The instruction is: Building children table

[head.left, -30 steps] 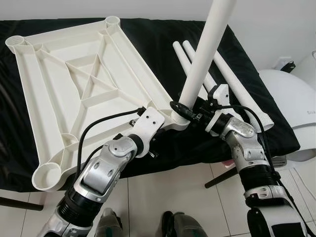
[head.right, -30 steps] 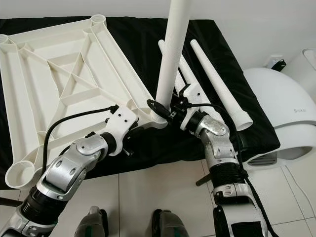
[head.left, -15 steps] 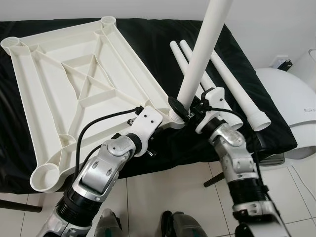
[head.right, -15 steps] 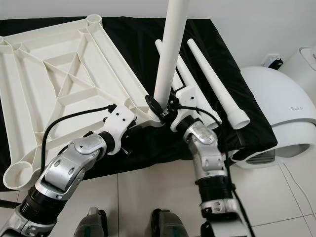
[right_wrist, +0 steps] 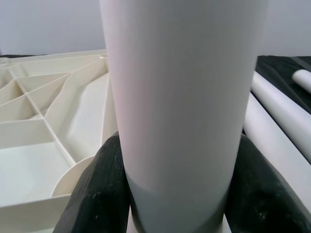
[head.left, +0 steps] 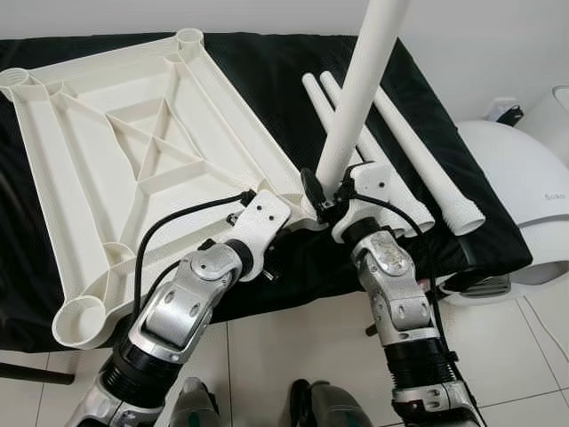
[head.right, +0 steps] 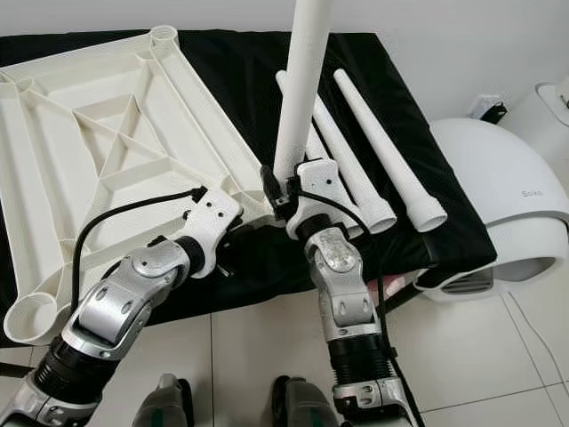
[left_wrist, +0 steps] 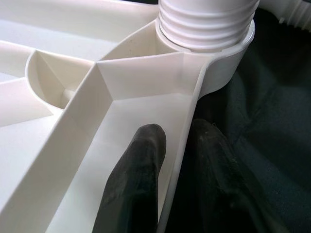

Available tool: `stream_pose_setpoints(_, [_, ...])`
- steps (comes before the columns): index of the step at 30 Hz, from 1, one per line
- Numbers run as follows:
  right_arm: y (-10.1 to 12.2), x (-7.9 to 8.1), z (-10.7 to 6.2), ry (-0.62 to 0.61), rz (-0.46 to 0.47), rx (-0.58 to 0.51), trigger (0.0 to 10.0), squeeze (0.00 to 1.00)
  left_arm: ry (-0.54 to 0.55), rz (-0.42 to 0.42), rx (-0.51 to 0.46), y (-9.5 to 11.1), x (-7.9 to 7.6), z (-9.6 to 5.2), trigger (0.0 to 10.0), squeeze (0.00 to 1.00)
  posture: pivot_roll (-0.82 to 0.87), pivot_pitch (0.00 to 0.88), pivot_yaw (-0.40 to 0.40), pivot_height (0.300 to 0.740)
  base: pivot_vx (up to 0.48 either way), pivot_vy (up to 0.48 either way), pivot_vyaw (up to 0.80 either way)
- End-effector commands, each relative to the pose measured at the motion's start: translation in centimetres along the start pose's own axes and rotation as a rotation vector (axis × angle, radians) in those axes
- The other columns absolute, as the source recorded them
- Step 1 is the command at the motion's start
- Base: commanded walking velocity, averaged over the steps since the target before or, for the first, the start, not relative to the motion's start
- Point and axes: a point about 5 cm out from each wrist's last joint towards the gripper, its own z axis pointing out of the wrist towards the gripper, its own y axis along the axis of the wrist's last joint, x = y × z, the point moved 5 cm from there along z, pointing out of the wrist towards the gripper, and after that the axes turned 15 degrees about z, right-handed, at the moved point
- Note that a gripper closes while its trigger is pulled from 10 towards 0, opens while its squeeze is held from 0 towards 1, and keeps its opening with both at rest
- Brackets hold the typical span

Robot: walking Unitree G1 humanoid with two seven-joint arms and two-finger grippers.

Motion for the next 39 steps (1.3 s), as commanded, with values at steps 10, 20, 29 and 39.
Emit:
stream_pose_setpoints(10, [-0.3, -0.5, -0.3, -0.126, -0.029, 0.012, 4.4, 0.00, -0.074, 0.014, -0.051, 1.3, -1.7, 0.0, 10.0, 0.00, 0.05, 0.177, -0.066, 0.740, 0.000, 0.000, 0.00])
stream_pose_setpoints(20, [-0.3, -0.9, -0.4, -0.155, 0.016, 0.019, 10.0, 1.00, -0.074, 0.012, -0.052, 1.3, -1.7, 0.0, 10.0, 0.00, 0.05, 0.175, -0.069, 0.740, 0.000, 0.000, 0.00])
stream_pose_setpoints(29, [0.1, -2.1, -0.5, -0.146, 0.056, 0.003, 10.0, 1.00, -0.073, 0.012, -0.054, 1.3, -1.7, 0.1, 10.0, 0.00, 0.05, 0.166, -0.073, 0.740, 0.000, 0.000, 0.00])
stream_pose_setpoints(39, [0.0, -3.2, -0.5, 0.096, 0.050, 0.058, 10.0, 1.00, -0.075, 0.017, -0.055, 1.4, -1.8, 0.1, 10.0, 0.00, 0.04, 0.155, -0.070, 0.740, 0.000, 0.000, 0.00])
